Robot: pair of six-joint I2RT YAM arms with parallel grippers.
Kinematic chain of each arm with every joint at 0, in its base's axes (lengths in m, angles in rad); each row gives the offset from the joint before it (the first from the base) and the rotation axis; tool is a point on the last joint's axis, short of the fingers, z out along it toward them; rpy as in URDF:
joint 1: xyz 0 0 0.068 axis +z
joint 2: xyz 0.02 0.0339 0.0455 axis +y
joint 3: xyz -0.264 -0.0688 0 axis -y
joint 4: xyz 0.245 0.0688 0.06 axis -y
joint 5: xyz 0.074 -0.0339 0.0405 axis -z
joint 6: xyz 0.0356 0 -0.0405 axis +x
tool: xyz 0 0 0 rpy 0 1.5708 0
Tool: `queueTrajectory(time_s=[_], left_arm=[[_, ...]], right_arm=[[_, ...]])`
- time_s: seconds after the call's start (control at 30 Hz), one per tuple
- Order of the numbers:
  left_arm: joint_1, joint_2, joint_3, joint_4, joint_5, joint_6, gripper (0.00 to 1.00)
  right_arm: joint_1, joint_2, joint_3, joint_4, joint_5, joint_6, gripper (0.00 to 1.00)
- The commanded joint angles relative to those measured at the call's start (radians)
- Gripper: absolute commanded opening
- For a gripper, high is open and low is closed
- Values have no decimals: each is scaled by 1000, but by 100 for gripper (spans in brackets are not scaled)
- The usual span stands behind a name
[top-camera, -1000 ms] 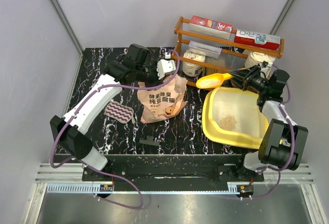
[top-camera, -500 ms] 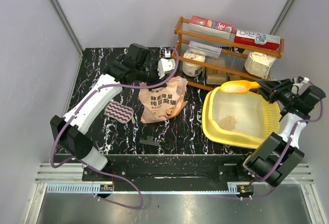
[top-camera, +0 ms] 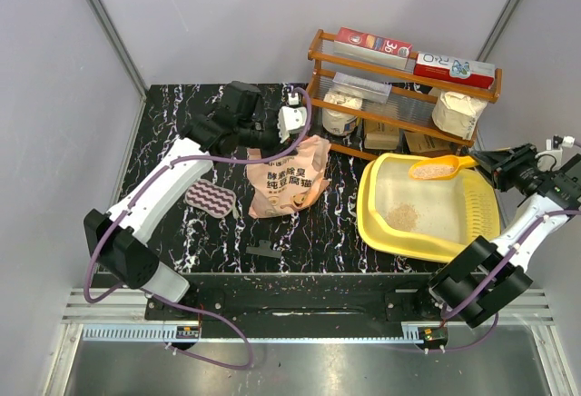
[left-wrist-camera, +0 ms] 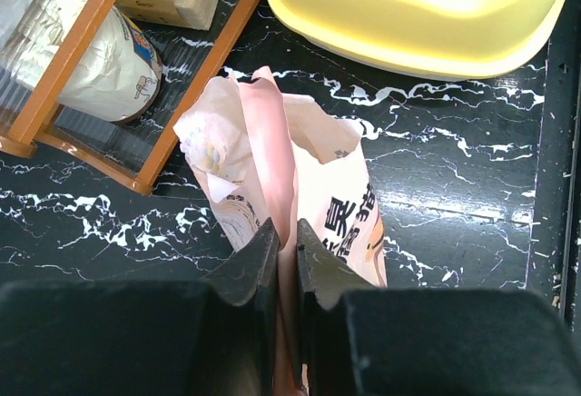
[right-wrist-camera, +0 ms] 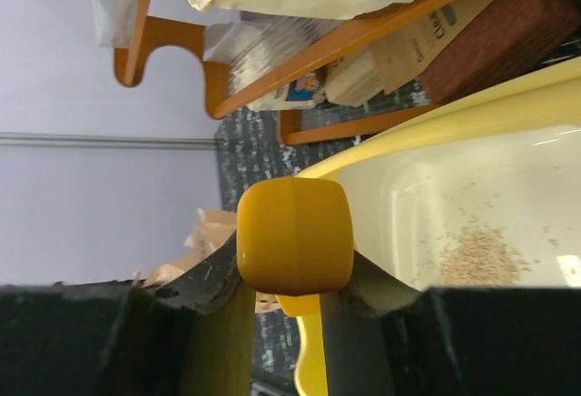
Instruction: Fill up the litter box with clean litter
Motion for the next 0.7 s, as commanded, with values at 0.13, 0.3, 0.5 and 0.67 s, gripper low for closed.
queueTrajectory(time_s=[0.13,0.3,0.5,0.67], left_arm=[[-18,-82,-20,150,106,6,14],[-19,-85,-35,152,116,6,15],[-19,-91,-51,152,124,11,16],[-22,-93,-58,152,129,16,17]], right_arm=[[-8,-12,191,-270,185,-335,0],[-17,-16,250,-296,242,-372,0],[-17,-15,346,-371,334,-471,0],[-17,-21,388,-423,379,-571,0]])
